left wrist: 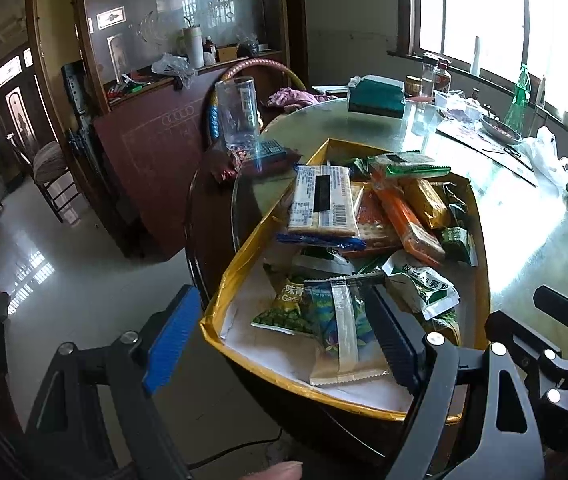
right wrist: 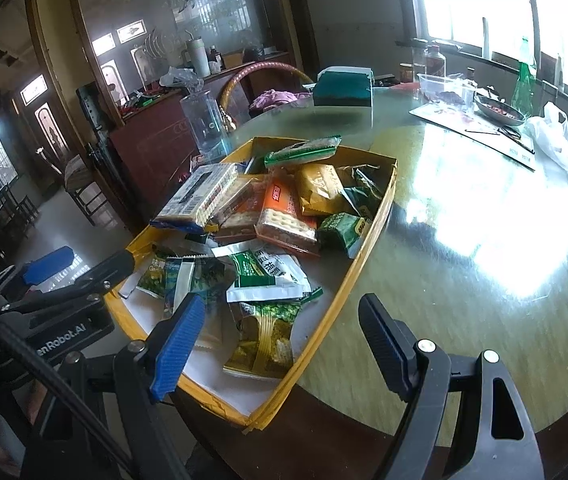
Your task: Organize snacks
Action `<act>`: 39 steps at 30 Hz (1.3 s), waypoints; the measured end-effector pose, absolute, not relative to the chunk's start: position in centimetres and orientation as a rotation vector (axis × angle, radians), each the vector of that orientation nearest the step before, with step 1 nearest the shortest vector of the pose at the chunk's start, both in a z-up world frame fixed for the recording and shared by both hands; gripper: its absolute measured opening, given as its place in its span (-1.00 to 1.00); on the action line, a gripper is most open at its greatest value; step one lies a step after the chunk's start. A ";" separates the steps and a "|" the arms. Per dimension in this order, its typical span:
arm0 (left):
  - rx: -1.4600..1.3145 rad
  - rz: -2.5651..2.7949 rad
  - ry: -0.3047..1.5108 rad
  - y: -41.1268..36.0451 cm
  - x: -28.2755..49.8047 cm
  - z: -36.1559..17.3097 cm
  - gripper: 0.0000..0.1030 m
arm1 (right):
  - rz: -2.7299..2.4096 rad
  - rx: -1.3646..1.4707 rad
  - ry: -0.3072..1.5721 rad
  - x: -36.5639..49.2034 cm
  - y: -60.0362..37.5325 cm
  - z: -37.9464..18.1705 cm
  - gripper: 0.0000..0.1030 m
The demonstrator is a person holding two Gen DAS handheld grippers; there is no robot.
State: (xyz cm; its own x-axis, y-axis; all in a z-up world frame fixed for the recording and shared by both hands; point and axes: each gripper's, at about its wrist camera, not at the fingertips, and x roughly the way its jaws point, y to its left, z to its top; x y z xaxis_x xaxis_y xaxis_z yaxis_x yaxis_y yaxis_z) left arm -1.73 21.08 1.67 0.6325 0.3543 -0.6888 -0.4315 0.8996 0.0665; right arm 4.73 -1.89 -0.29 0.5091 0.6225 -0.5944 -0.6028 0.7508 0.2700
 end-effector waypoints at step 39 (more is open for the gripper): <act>-0.075 0.454 0.775 20.9 -0.6 1.2 0.64 | 0.740 0.027 0.763 6.1 -1.0 -1.6 0.55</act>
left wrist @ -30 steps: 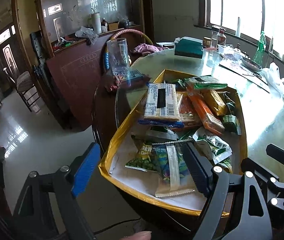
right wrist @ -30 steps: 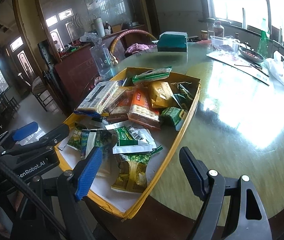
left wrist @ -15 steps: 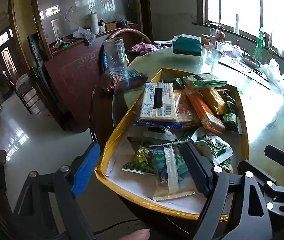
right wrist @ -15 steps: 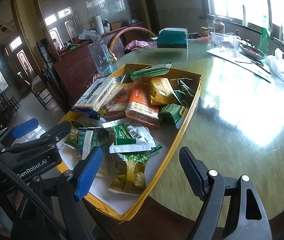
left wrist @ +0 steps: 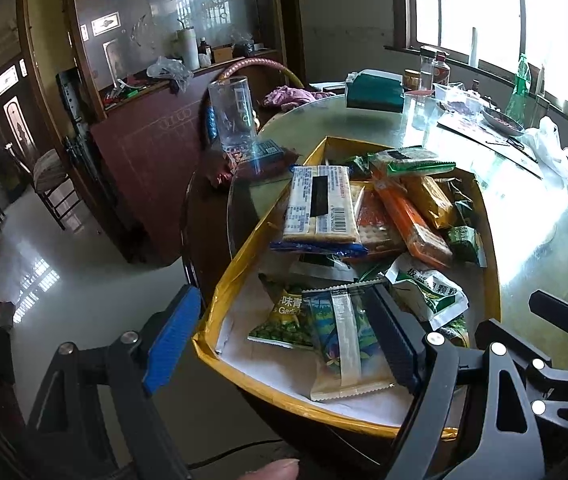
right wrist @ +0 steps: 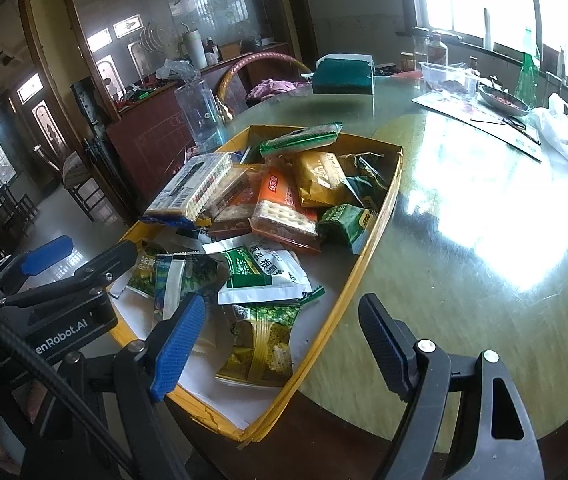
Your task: Organize snacks
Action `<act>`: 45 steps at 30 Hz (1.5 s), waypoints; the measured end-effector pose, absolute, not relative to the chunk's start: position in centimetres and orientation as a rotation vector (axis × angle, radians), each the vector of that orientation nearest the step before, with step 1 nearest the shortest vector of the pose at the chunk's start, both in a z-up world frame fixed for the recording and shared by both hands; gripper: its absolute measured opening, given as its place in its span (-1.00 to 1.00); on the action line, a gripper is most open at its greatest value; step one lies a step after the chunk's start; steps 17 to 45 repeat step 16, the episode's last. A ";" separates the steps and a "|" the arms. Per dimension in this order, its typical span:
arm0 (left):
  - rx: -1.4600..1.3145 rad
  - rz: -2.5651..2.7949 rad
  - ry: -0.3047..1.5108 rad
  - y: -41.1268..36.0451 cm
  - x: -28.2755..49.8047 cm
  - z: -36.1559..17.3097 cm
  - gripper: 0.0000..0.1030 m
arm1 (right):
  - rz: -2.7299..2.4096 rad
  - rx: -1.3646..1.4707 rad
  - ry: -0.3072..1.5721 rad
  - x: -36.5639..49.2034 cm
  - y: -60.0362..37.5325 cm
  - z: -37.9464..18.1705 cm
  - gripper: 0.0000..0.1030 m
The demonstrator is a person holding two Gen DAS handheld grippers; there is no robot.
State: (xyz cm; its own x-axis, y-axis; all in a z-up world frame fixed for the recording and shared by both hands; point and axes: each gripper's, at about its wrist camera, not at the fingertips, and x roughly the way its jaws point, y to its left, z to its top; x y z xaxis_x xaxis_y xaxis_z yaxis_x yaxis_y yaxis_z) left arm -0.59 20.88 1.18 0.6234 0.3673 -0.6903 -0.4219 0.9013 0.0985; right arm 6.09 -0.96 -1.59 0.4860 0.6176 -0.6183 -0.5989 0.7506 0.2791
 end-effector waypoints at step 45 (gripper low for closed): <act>-0.065 0.467 0.749 21.4 -0.3 1.1 0.64 | 0.739 0.021 0.775 6.4 -0.5 -1.8 0.55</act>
